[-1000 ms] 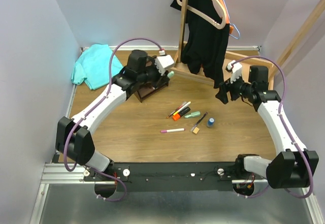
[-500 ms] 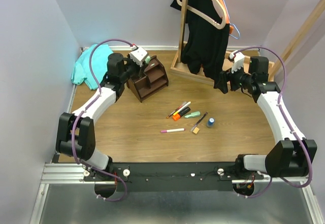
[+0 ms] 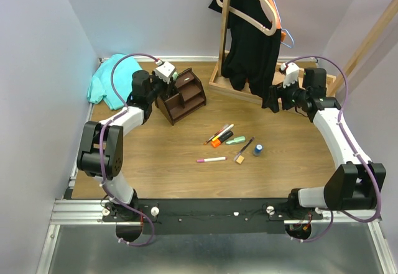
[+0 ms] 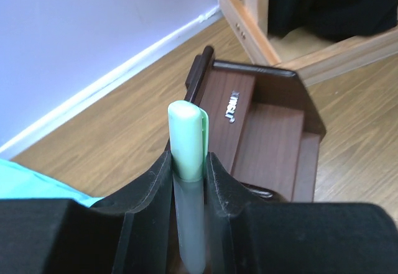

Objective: Sort the stationery into containers
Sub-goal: Place the pen in the storage box.

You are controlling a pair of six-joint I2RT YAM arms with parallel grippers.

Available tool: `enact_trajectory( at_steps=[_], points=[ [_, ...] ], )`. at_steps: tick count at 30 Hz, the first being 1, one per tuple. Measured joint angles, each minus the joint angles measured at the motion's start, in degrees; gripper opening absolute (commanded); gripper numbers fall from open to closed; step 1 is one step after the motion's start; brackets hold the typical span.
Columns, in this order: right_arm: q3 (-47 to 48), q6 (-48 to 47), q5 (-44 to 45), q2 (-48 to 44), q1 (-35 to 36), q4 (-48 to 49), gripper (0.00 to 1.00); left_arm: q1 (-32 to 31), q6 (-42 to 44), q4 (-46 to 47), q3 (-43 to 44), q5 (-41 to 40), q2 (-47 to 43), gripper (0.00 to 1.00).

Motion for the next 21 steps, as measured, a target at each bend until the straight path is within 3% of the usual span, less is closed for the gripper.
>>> enact_trajectory(
  at_steps=[2,3,4,7,13,21],
  points=[
    [0.2,0.0,0.2,0.3,0.0,-0.1,0.81,0.3,-0.4,1.2,-0.6,-0.5,1.0,0.00],
    [0.2,0.0,0.3,0.3,0.0,-0.1,0.81,0.3,-0.6,1.8,-0.8,-0.6,1.2,0.04],
    [0.2,0.0,0.3,0.3,0.0,-0.1,0.81,0.3,-0.9,2.4,-1.0,-0.8,1.4,0.14],
    [0.2,0.0,0.4,0.3,0.0,-0.1,0.81,0.3,-1.3,3.8,-1.3,-0.9,1.3,0.27],
    [0.1,0.0,0.4,0.3,0.0,-0.1,0.81,0.3,-2.1,2.2,-2.2,-0.9,-0.5,0.44],
    [-1.6,0.2,0.4,0.3,0.0,0.0,0.81,0.3,-2.3,-2.1,-4.8,-0.9,-6.8,0.58]
  ],
)
